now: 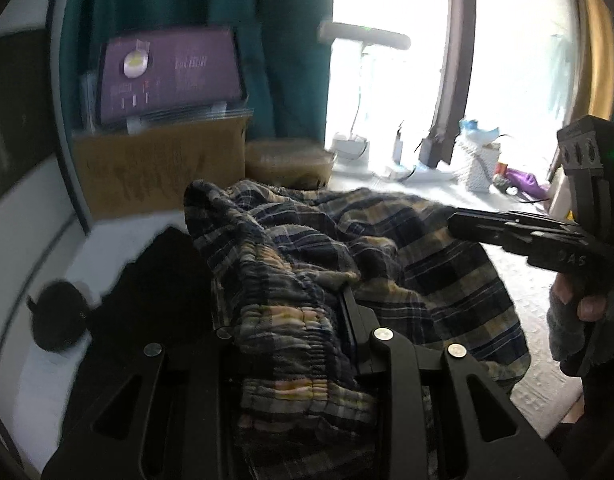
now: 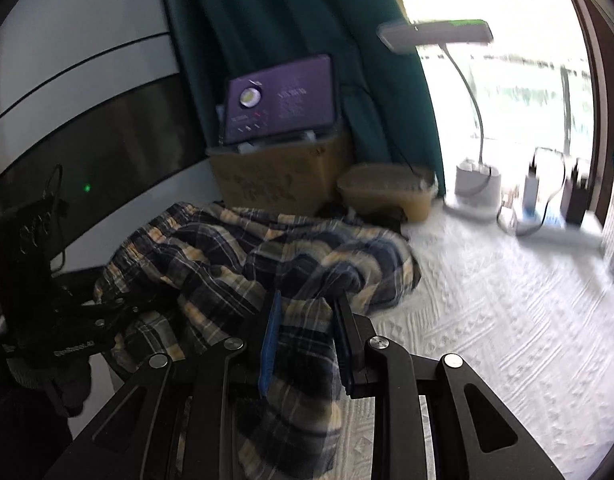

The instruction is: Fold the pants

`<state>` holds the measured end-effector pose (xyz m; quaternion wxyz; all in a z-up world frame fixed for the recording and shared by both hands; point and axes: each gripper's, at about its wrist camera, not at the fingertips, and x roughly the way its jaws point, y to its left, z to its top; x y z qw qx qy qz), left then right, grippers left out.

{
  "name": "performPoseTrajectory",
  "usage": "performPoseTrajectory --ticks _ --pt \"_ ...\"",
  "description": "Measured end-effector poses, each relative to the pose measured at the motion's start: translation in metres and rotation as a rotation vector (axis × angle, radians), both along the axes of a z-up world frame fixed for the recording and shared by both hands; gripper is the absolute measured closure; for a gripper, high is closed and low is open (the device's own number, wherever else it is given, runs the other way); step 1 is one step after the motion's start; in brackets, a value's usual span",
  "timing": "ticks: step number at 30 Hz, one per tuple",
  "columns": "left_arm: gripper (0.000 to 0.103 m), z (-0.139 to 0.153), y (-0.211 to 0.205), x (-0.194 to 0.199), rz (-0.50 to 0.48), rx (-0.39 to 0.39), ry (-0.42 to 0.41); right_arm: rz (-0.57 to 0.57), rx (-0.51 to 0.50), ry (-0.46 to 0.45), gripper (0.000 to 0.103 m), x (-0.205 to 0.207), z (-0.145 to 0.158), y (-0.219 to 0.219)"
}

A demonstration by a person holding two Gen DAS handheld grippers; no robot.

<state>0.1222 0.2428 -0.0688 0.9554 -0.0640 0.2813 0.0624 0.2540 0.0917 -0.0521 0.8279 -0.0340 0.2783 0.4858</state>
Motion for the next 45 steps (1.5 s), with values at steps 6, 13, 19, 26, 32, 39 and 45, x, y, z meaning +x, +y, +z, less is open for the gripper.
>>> performPoseTrajectory --ticks 6,13,19,26,32,39,45 --pt "0.074 -0.027 0.015 0.017 0.020 -0.047 0.076 -0.027 -0.053 0.051 0.077 0.027 -0.029 0.012" --pt "0.060 -0.038 0.018 0.017 0.031 -0.054 0.132 -0.031 -0.091 0.053 0.077 0.030 -0.044 0.016" --pt "0.045 -0.043 0.023 0.009 0.070 -0.053 0.152 -0.011 -0.154 0.048 0.077 0.030 -0.055 0.024" --pt "0.042 -0.041 0.015 -0.018 0.090 0.025 0.186 -0.065 -0.213 0.053 0.076 0.033 -0.063 0.021" --pt "0.042 -0.040 0.010 -0.027 0.096 0.025 0.197 -0.061 -0.177 0.042 0.076 0.015 -0.049 0.006" --pt "0.042 -0.040 0.002 -0.034 0.111 0.016 0.207 0.018 -0.157 0.025 0.022 -0.018 -0.051 0.004" --pt "0.042 -0.041 -0.001 -0.039 0.125 0.007 0.209 0.012 -0.180 0.017 0.021 -0.022 -0.060 0.000"
